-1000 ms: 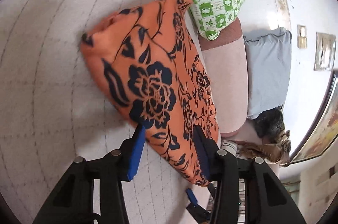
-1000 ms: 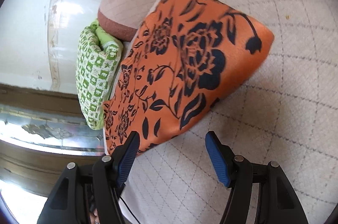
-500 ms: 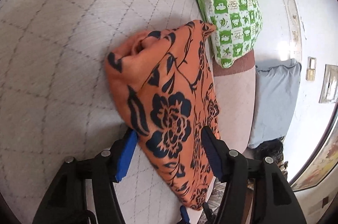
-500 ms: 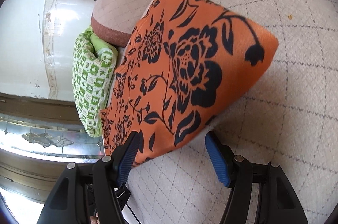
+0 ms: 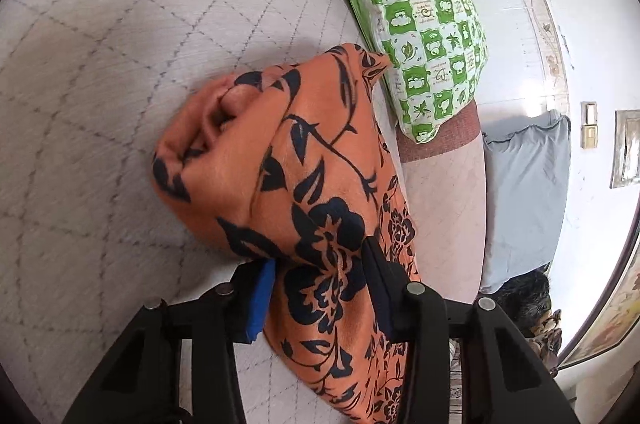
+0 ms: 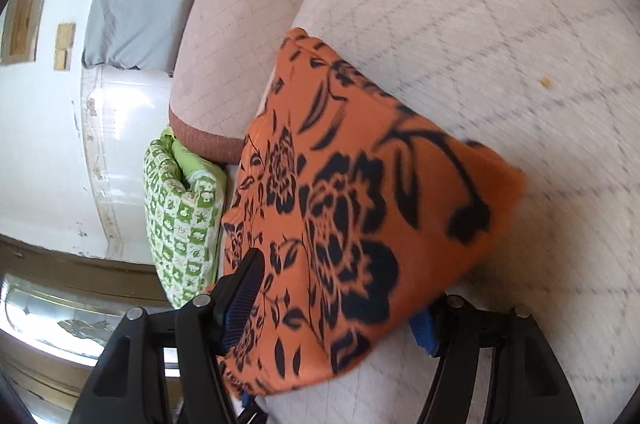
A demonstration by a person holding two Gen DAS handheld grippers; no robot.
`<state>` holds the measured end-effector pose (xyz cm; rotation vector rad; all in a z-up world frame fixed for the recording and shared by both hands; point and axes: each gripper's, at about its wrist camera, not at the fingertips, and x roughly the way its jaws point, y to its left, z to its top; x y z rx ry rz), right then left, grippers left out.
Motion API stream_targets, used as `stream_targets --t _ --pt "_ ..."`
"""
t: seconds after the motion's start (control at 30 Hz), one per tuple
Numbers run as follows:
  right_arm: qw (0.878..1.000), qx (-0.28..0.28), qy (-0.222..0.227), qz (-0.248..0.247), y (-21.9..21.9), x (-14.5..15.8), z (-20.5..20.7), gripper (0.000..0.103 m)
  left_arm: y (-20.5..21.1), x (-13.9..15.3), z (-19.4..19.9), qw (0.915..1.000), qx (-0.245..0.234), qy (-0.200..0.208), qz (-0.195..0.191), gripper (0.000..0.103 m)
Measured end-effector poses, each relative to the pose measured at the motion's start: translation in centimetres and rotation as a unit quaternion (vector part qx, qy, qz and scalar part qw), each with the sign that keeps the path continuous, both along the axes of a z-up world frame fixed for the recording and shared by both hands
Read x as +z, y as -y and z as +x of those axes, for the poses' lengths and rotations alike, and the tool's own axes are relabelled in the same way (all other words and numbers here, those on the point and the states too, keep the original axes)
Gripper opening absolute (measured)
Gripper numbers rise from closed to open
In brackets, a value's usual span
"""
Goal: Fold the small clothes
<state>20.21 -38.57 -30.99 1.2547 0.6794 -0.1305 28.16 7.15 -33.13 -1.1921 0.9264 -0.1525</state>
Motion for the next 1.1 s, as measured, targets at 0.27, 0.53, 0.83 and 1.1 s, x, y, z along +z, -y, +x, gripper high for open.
stream_targets --t 0.27,0.53,0.83,1.1 --pt "0.996 0.019 -0.029 -0.079 -0.6 0.2 2.3 0.026 -0.1 0.4 0.2 1.0000 0.002 0.003 -0.007 0.043" --pt "0.993 0.030 -0.039 -0.108 -1.1 0.3 2.3 0.025 -1.7 1.3 -1.1 0.9996 -0.005 0.009 0.025 0.016" --pt "0.992 0.030 -0.045 -0.117 -1.5 0.5 2.5 0.024 -1.8 3.9 -3.0 0.9937 -0.027 0.054 0.094 0.019" --pt "0.994 0.028 -0.041 -0.097 -0.8 -0.1 1.9 0.025 -2.5 0.4 -4.3 0.9993 -0.021 -0.032 0.003 0.067"
